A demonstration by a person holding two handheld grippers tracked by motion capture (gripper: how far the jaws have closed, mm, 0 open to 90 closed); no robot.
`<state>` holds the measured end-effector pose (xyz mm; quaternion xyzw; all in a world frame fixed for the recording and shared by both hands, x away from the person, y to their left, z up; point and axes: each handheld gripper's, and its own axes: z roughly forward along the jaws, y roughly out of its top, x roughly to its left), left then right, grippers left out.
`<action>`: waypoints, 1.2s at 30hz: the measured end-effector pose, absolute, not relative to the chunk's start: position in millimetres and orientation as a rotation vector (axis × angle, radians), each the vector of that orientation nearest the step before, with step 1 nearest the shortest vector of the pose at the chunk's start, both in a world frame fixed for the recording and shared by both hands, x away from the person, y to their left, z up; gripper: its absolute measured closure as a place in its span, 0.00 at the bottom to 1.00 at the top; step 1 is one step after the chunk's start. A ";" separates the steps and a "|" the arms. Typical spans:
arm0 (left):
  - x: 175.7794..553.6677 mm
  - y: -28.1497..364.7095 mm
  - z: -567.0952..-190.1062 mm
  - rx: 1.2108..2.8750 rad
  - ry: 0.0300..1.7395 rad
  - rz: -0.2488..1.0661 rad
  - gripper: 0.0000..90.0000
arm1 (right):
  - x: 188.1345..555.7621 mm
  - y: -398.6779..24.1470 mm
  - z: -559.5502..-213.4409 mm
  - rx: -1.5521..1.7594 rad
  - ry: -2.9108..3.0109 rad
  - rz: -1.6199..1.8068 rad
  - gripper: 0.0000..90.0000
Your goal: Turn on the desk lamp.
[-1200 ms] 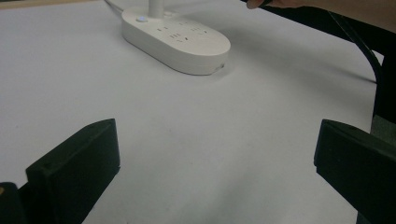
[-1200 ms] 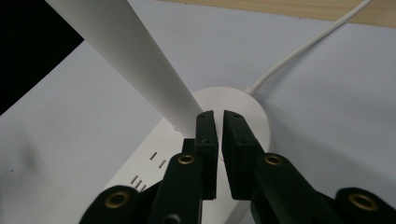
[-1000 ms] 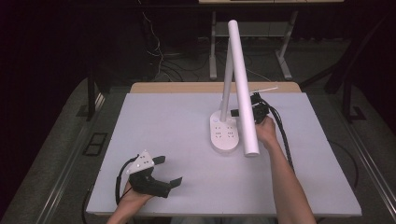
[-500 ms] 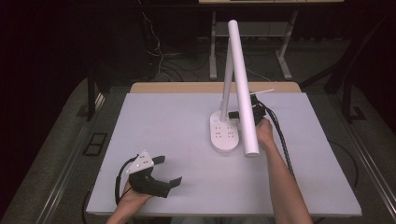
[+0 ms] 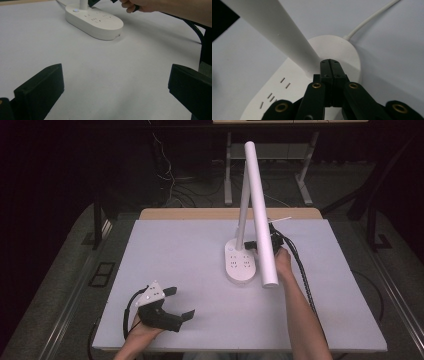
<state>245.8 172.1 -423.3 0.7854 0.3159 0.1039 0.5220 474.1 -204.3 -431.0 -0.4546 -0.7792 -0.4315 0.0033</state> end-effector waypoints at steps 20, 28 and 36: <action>245.8 170.5 -424.0 1.885 0.757 0.246 0.00 | 474.2 -209.7 -430.7 -1.468 -2.456 -1.316 0.99; 245.2 170.4 -424.1 1.884 0.757 0.247 0.00 | 474.4 -206.5 -429.1 -1.445 -2.415 -1.368 0.99; 245.1 170.0 -424.1 1.884 0.757 0.247 0.00 | 474.1 -205.8 -430.6 -1.468 -2.448 -1.342 0.99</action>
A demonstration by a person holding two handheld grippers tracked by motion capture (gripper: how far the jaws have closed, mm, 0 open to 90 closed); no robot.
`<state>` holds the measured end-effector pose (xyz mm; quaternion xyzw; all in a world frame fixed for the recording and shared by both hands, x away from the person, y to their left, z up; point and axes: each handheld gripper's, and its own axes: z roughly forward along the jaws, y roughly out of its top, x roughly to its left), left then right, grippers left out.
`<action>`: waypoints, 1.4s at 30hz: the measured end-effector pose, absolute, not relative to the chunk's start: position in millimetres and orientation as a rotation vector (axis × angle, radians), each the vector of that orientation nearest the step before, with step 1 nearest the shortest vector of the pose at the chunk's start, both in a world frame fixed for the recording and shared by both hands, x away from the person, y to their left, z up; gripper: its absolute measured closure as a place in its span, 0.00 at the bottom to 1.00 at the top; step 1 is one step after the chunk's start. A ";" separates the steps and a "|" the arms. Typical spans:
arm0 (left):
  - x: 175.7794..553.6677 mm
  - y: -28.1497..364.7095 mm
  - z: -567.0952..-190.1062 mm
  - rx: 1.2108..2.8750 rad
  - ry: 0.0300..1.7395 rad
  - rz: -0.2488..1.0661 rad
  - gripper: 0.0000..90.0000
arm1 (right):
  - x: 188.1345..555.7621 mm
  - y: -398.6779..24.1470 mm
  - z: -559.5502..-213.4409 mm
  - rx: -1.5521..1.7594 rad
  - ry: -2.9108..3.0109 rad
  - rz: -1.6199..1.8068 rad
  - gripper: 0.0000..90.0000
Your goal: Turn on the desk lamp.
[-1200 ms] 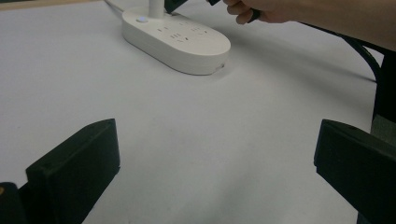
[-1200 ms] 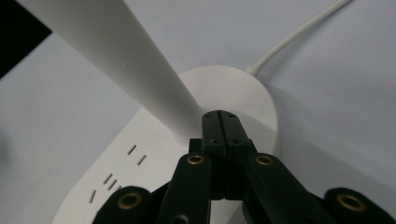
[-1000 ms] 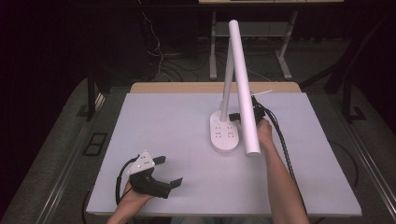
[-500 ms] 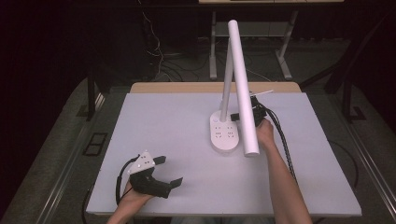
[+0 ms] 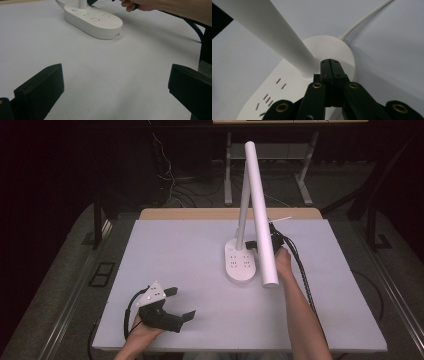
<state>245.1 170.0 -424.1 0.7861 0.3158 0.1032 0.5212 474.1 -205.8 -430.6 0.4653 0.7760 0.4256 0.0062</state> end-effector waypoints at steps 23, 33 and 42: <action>244.8 169.0 -424.4 1.888 0.756 0.243 0.00 | 459.9 -205.3 -409.6 1.359 2.449 1.335 0.99; 244.4 167.8 -424.6 1.893 0.754 0.242 0.00 | 442.5 -214.1 -386.0 1.275 2.443 1.348 0.99; 244.3 166.7 -425.3 1.897 0.755 0.241 0.00 | 420.9 -226.7 -374.4 1.264 2.450 1.325 0.99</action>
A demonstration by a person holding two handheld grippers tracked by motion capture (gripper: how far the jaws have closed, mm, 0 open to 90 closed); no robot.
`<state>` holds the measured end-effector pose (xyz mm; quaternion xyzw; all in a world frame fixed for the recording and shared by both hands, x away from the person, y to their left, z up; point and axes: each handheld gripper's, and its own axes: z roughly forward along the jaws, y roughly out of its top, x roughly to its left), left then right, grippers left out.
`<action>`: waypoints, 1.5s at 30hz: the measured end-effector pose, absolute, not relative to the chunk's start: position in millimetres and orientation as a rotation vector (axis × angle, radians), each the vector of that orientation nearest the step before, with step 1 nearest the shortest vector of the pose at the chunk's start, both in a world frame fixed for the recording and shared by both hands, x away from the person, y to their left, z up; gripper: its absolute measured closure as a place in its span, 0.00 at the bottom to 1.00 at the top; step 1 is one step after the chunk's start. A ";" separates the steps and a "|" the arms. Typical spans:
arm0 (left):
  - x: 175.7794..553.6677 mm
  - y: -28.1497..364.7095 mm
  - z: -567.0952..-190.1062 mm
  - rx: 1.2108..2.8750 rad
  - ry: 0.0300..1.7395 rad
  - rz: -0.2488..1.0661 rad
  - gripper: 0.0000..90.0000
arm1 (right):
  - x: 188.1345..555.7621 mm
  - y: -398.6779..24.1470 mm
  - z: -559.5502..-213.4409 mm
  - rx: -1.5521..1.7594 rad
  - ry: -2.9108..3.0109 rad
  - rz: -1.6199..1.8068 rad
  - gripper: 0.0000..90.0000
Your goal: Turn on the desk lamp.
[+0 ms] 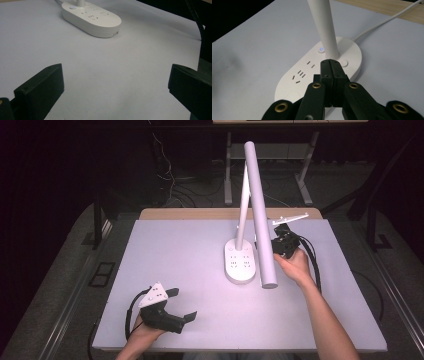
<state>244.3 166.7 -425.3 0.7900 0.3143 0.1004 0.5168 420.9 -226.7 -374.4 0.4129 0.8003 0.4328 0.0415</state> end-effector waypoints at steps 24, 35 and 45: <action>243.6 164.9 -425.5 1.901 0.750 0.239 0.00 | 333.6 -268.8 -383.1 1.353 2.316 1.374 0.00; 243.8 164.4 -426.3 1.908 0.746 0.240 0.00 | 299.2 -283.8 -398.8 1.361 2.296 1.412 0.00; 243.5 164.2 -426.6 1.910 0.748 0.240 0.00 | 266.0 -290.1 -415.7 1.366 2.269 1.428 0.00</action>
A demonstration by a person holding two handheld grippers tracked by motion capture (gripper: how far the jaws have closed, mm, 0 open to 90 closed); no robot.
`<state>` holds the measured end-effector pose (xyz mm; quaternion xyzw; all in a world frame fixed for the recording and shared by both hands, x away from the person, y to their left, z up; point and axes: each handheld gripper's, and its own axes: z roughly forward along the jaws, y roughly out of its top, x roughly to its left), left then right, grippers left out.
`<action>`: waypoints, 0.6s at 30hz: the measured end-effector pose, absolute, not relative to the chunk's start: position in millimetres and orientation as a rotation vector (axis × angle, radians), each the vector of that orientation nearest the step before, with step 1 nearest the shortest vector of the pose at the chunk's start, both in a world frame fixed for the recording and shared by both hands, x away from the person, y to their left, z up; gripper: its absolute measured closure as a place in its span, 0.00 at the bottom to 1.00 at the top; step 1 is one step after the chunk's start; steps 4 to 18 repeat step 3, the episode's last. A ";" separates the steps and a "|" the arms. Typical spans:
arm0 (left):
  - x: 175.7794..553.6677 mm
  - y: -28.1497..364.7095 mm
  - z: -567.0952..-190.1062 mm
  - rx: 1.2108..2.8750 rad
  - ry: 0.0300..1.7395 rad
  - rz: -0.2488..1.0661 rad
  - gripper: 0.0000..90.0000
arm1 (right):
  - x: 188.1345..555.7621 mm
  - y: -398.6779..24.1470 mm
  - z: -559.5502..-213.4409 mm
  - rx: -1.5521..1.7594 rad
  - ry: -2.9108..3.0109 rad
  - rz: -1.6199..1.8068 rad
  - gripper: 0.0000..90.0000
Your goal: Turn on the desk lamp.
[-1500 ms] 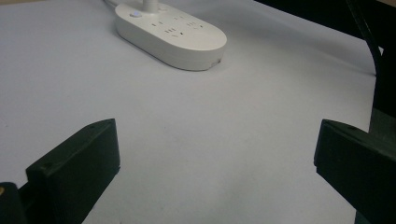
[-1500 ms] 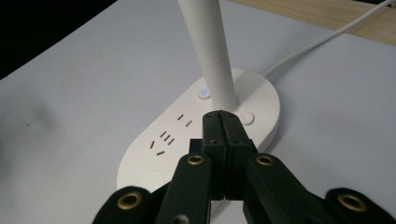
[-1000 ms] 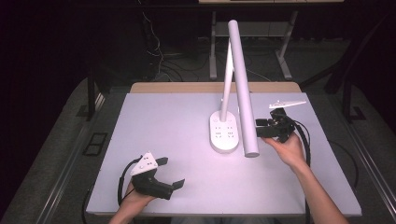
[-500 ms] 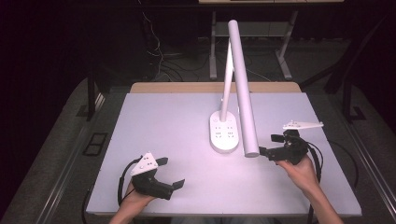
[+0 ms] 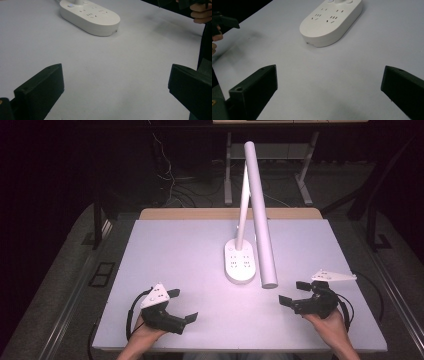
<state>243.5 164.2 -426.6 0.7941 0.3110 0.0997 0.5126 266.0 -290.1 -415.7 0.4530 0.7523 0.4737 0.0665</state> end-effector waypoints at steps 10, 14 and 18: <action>244.0 164.5 -426.6 1.916 0.749 0.238 0.00 | 260.1 -291.4 -416.6 1.364 2.268 1.427 0.00; 244.0 164.5 -426.6 1.916 0.749 0.238 0.00 | 260.1 -291.4 -416.6 1.364 2.268 1.427 0.00; 244.0 164.5 -426.6 1.916 0.749 0.238 0.00 | 260.1 -291.4 -416.6 1.364 2.268 1.427 0.00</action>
